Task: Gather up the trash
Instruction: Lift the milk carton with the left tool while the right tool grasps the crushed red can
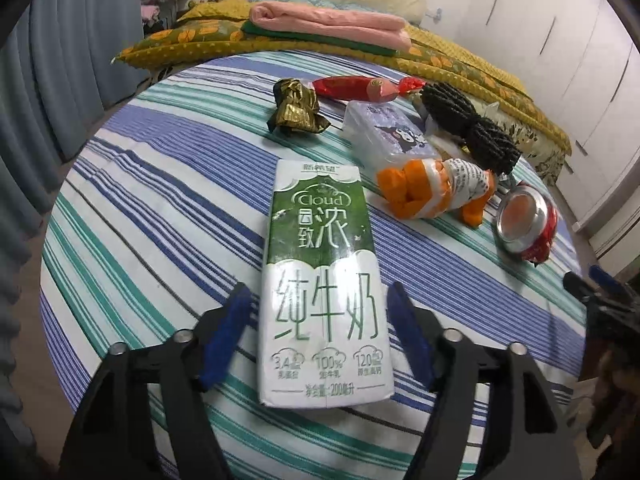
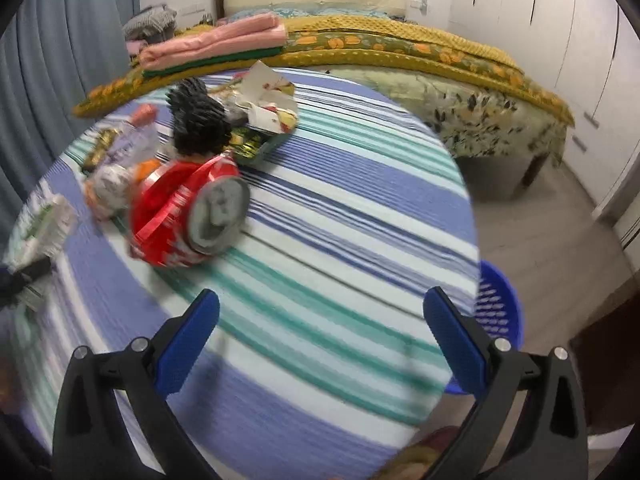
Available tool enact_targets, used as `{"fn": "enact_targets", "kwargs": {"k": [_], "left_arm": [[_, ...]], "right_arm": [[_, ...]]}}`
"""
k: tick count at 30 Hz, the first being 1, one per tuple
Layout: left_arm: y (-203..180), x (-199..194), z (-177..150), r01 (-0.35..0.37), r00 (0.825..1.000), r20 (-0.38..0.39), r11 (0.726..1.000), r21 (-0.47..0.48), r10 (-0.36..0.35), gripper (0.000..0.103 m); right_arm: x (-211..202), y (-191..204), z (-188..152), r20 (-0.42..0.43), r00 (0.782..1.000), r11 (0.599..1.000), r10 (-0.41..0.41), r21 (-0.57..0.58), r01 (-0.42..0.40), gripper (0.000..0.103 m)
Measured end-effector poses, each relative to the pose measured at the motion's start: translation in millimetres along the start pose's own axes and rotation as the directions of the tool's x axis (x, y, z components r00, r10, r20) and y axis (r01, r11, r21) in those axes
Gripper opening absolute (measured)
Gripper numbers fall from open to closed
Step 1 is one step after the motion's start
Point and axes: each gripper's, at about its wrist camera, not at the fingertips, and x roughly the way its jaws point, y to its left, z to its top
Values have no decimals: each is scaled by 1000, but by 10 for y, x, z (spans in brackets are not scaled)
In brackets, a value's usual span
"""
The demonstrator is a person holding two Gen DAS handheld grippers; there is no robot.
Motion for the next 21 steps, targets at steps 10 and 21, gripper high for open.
{"fn": "enact_targets", "kwargs": {"k": [10, 21], "left_arm": [[-180, 104, -73, -121, 993, 1, 987, 103, 122, 98], [-181, 92, -71, -113, 993, -13, 987, 117, 116, 98]], "right_arm": [[178, 823, 391, 19, 993, 993, 118, -16, -117, 98], [191, 293, 307, -26, 993, 993, 113, 23, -113, 68]]}}
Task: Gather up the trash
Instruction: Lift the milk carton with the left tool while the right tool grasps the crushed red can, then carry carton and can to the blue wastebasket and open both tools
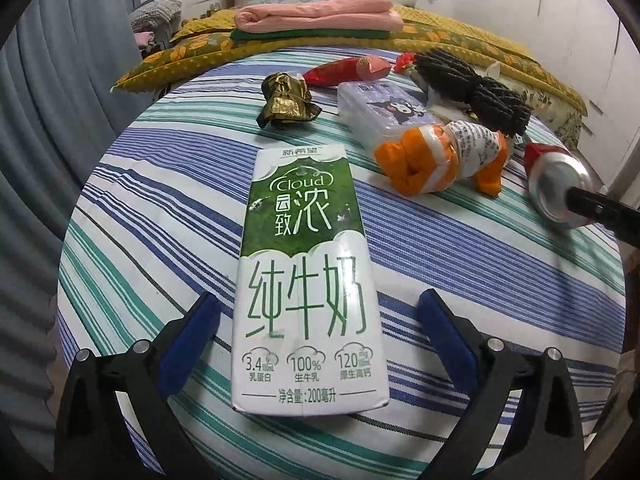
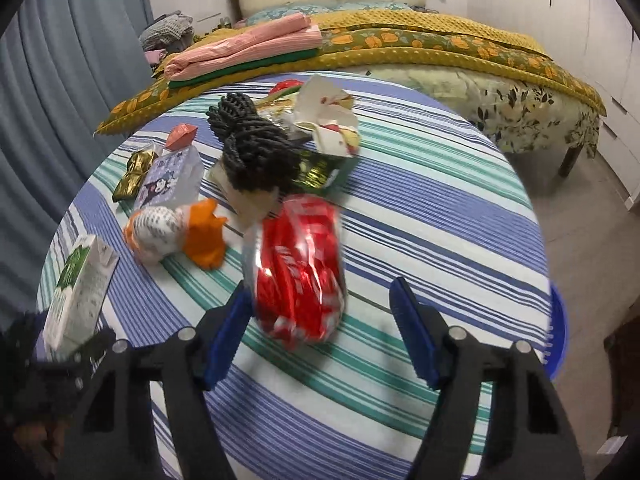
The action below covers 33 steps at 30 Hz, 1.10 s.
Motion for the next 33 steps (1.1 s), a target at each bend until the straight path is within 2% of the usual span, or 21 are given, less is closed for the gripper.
{"fn": "enact_targets", "kwargs": {"k": [3, 5, 8, 10, 11, 12, 14, 15, 16, 17, 18, 22, 24, 27, 29, 31, 33], "left_arm": [[66, -18, 27, 30, 1000, -11, 1000, 5, -30, 98], [182, -80, 55, 89, 996, 1, 996, -17, -89, 98], [286, -94, 151, 169, 985, -20, 985, -30, -170, 98], [283, -9, 224, 195, 979, -62, 981, -17, -196, 98], [271, 25, 241, 187, 980, -75, 982, -9, -187, 97], [254, 52, 275, 171, 982, -85, 985, 11, -170, 95], [237, 69, 321, 149, 986, -83, 988, 35, -146, 90], [240, 80, 343, 139, 987, -81, 989, 41, -136, 82], [240, 91, 368, 128, 989, -83, 991, 43, -124, 75], [249, 94, 382, 129, 988, -85, 991, 44, -125, 60], [253, 89, 392, 135, 988, -86, 990, 45, -130, 56], [245, -31, 365, 103, 994, -48, 993, 64, -100, 53], [251, -138, 344, 120, 992, -31, 992, 42, -119, 52], [162, -352, 355, 189, 982, -2, 982, 19, -189, 52], [-30, -484, 431, 252, 967, 13, 967, 29, -253, 52], [-319, -592, 516, 308, 950, 24, 949, 68, -310, 52], [-669, -673, 594, 363, 930, 23, 925, 115, -368, 52]], "right_arm": [[-23, -69, -3, -33, 999, 1000, 18, -24, -19, 70], [-28, -41, 22, -42, 998, 997, 42, -60, -45, 82], [32, 103, 86, -76, 995, 983, 56, -172, -69, 82], [105, 167, 132, -112, 992, 971, 57, -226, -82, 82], [144, 184, 166, -131, 990, 967, 58, -240, -89, 82], [165, 184, 192, -143, 988, 964, 60, -247, -94, 80], [193, 179, 236, -169, 984, 961, 61, -256, -104, 58], [187, 156, 246, -173, 983, 962, 63, -250, -106, 54], [171, 133, 261, -171, 983, 964, 69, -241, -110, 43], [147, 101, 270, -173, 981, 966, 91, -224, -129, 44], [125, 73, 272, -173, 979, 967, 111, -208, -147, 44], [-15, -51, 240, -151, 974, 968, 170, -157, -193, 43], [-109, -161, 230, -135, 968, 967, 214, -113, -229, 43], [-252, -332, 260, -104, 961, 963, 256, -64, -263, 43], [-389, -552, 292, -72, 959, 961, 274, -19, -276, 43], [-522, -823, 315, -39, 965, 965, 260, 21, -260, 43], [-649, -1199, 323, -6, 978, 976, 208, 69, -207, 43]]}}
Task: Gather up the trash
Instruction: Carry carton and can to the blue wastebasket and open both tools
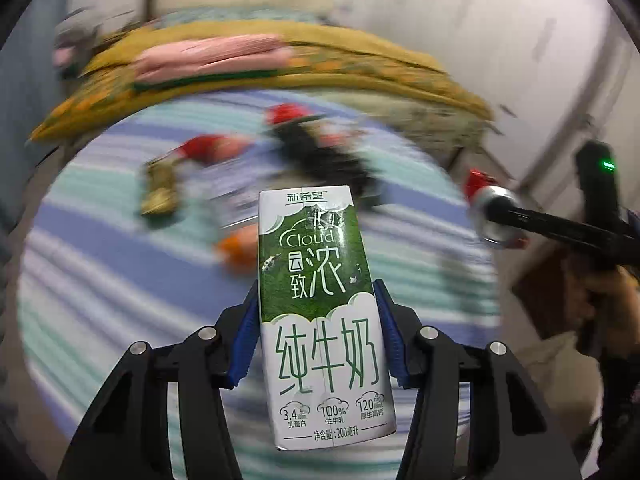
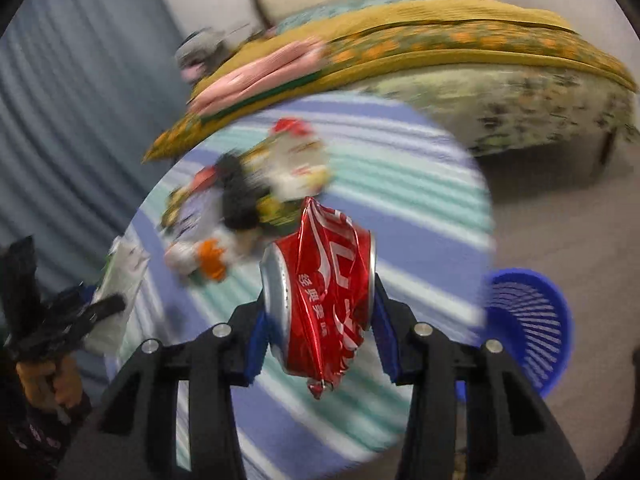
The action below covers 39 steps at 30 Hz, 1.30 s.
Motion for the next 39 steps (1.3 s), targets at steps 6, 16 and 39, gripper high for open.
{"fn": "enact_targets", "kwargs": {"k": [6, 16, 39], "left_arm": [[-1215, 479, 373, 161, 987, -42, 972, 172, -156, 53], [-2455, 1821, 772, 288, 950, -191, 930, 227, -247, 53], [-1679, 1053, 156, 103, 989, 81, 970, 218, -124, 98]], "right_arm": [[-361, -936, -29, 37, 982, 974, -185, 142, 178, 44], [-326, -2077, -282, -20, 966, 908, -257, 338, 248, 44], [-624, -1662, -331, 280, 866, 900, -415, 264, 346, 97]]}}
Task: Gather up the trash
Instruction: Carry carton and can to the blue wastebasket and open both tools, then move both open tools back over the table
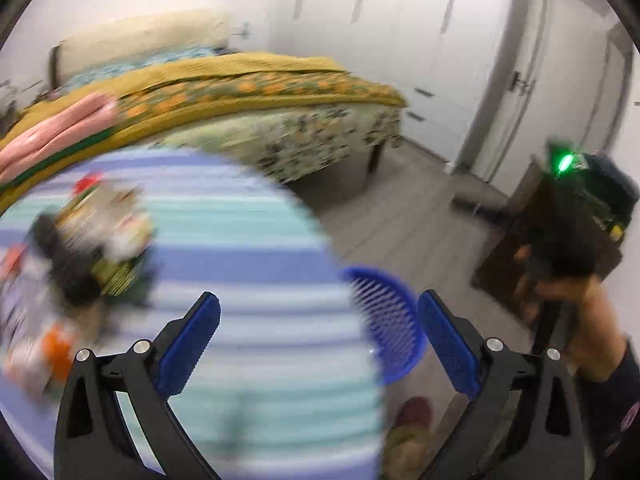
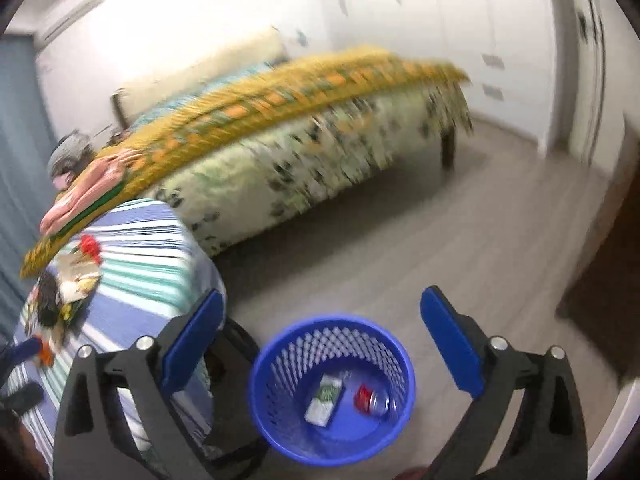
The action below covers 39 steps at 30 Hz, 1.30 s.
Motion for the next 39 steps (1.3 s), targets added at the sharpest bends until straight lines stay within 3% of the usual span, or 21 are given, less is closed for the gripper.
{"fn": "enact_targets", "kwargs": {"k": [4, 9, 14, 21, 25, 39], "left_arm": [[480, -354, -578, -114, 992, -52, 993, -43, 112, 98], [1127, -748, -991, -223, 973, -92, 967, -121, 213, 98], [1733, -948, -1156, -334, 940, -128, 927, -169, 316, 98], [2116, -986, -1181, -346, 935, -167, 910, -227, 314, 98], [1984, -880, -1156, -407, 905, -195, 902, -143, 377, 98], [1990, -887, -1183, -408, 905, -196, 900, -152, 377, 98]], "right_arm": [[-171, 809, -265, 10, 994, 985, 112, -133, -110, 98], [-133, 1855, -776, -124, 967, 921, 222, -298, -250, 98], [-16, 2535, -1131, -233, 947, 867, 223, -396, -302, 98], [254, 2896, -1158, -283, 948, 856, 145, -444, -263, 98], [392, 2951, -1133, -285, 951, 867, 116, -439, -237, 98], [384, 2956, -1159, -285, 950, 867, 127, -434, -245, 98]]}}
